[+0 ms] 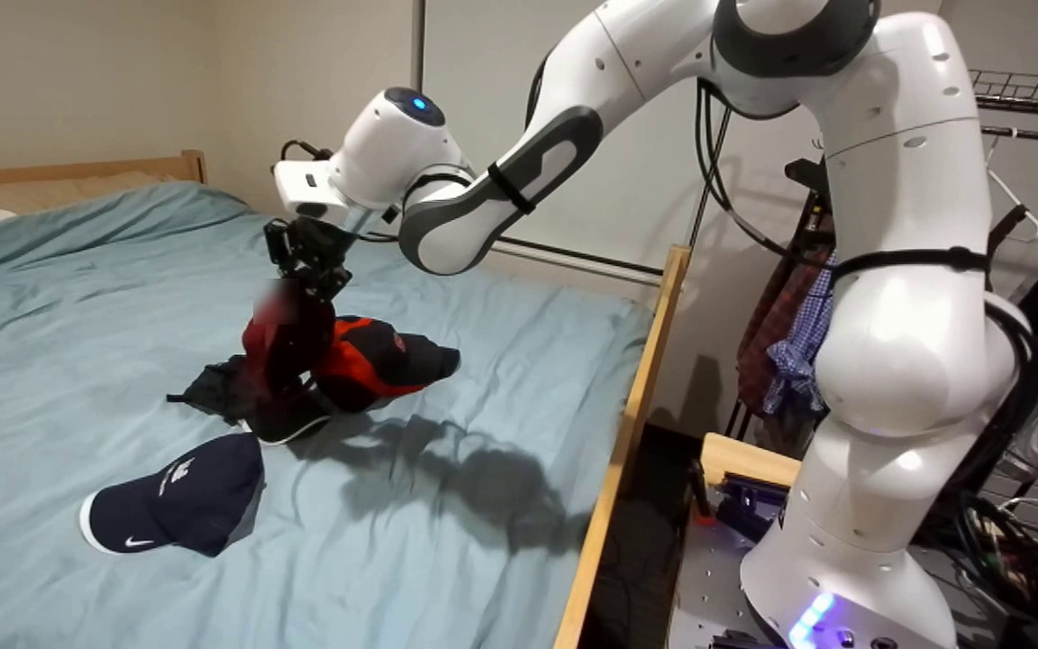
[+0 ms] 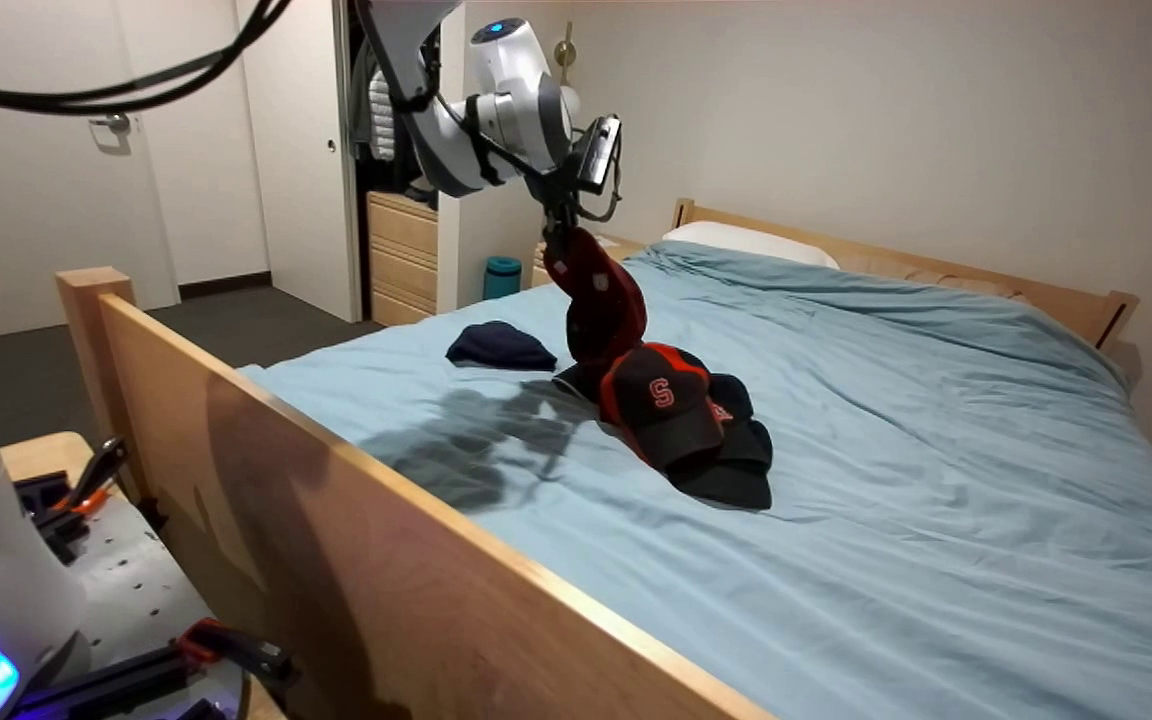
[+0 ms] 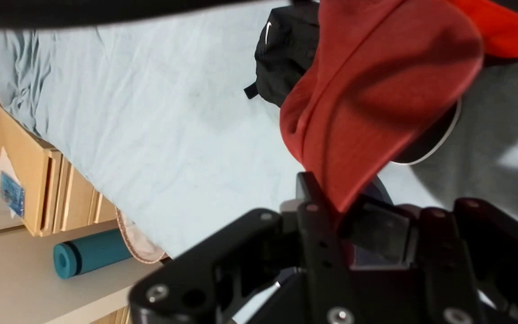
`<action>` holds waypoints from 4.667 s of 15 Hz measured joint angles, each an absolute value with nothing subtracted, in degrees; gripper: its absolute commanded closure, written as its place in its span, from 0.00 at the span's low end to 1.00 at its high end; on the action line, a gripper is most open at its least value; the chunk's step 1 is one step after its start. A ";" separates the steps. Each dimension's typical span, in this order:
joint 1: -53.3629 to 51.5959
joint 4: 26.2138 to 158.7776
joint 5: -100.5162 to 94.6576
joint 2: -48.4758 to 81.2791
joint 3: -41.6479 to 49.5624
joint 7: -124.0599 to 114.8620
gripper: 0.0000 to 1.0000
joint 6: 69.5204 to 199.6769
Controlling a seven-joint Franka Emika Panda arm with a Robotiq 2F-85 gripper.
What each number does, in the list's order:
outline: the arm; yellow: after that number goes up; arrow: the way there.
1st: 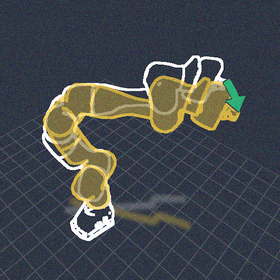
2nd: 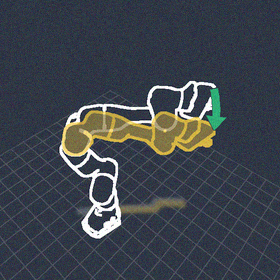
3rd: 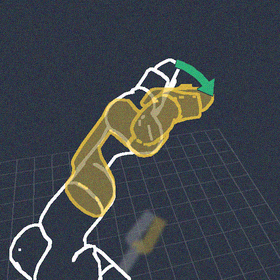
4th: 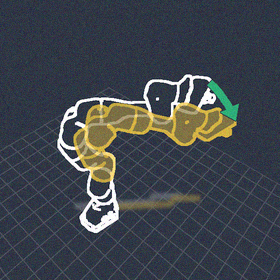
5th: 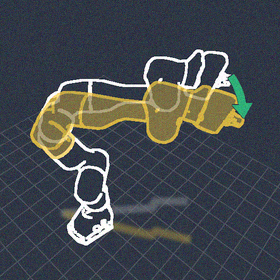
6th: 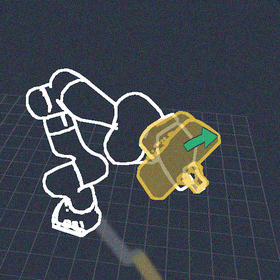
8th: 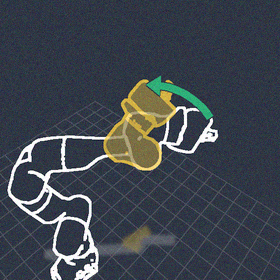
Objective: Put the maroon cape on top of the left most black capes
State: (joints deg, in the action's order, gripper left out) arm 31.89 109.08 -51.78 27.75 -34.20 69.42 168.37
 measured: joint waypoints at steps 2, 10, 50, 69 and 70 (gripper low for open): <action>31.79 109.06 -51.78 27.92 -34.24 69.38 0.94 168.35; 47.74 109.59 -51.70 31.52 -44.49 92.06 0.94 174.14; 65.57 124.07 -16.30 14.87 -60.62 105.13 0.00 169.76; 68.45 121.68 -4.25 20.69 -69.64 142.14 0.00 133.28; 67.22 121.37 -3.64 20.69 -68.15 145.27 0.00 131.30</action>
State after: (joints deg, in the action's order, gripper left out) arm 67.22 121.37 -3.64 20.69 -68.15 145.27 131.30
